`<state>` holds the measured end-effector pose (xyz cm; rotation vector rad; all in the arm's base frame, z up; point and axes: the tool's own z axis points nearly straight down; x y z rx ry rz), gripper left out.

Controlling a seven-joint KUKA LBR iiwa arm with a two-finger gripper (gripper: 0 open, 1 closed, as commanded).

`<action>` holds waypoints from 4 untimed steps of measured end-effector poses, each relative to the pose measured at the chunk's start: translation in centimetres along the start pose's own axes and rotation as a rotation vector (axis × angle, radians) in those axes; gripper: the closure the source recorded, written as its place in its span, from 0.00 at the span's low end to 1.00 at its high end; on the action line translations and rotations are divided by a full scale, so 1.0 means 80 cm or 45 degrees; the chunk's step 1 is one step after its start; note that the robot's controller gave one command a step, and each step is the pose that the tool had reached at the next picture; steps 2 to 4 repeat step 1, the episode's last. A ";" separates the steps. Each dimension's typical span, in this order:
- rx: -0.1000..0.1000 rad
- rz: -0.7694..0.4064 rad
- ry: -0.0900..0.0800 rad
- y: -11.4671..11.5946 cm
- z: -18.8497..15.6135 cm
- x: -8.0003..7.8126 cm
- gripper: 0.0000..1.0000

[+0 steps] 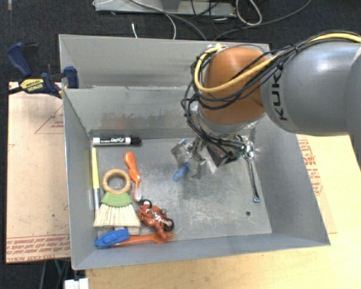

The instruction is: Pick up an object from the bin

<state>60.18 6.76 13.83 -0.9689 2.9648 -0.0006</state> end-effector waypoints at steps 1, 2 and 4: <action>0.000 -0.006 -0.001 -0.011 -0.096 -0.042 1.00; 0.000 -0.006 -0.001 -0.011 -0.096 -0.042 1.00; 0.000 -0.006 -0.001 -0.011 -0.096 -0.042 1.00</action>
Offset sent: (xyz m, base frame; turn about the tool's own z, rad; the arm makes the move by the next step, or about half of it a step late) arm 0.0020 -0.0055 0.1856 -0.0183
